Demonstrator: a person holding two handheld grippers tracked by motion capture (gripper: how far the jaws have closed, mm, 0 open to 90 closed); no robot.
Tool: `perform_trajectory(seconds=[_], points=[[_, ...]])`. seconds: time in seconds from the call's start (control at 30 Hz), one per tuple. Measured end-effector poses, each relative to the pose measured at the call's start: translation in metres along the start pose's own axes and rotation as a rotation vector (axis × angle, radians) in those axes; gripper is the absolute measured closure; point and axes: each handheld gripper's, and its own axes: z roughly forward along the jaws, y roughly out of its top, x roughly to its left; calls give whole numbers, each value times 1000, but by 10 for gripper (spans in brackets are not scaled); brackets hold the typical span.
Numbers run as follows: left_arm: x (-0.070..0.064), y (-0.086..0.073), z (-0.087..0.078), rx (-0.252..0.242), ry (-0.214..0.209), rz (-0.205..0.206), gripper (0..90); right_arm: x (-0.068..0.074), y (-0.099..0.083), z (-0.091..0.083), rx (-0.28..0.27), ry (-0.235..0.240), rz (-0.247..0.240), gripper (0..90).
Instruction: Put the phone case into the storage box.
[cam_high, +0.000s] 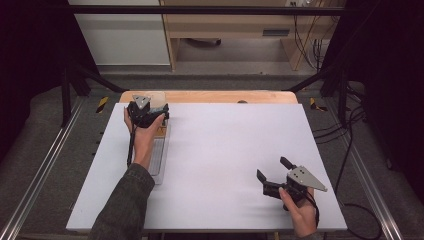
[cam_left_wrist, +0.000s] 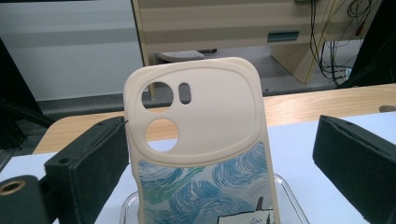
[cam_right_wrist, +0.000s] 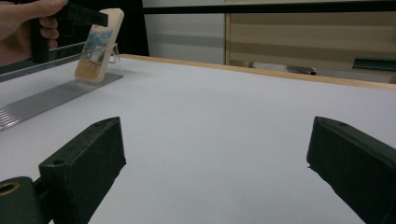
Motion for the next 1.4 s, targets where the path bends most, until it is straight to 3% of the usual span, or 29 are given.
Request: perform_trajectory(seconds=[0.67, 1.0, 1.2, 1.4], points=[[0, 3, -7, -33, -42, -1, 37, 1, 0, 1, 0, 2, 0, 40], [-8, 6, -17, -38, -110, 62, 48, 1, 0, -1, -4, 2, 1, 40], [-11, 7, -26, -34, -113, 119, 46, 1, 0, 0, -7, 7, 8, 39], [-8, 6, -32, -35, -93, 126, 45, 2, 0, -1, -7, 3, 3, 39]])
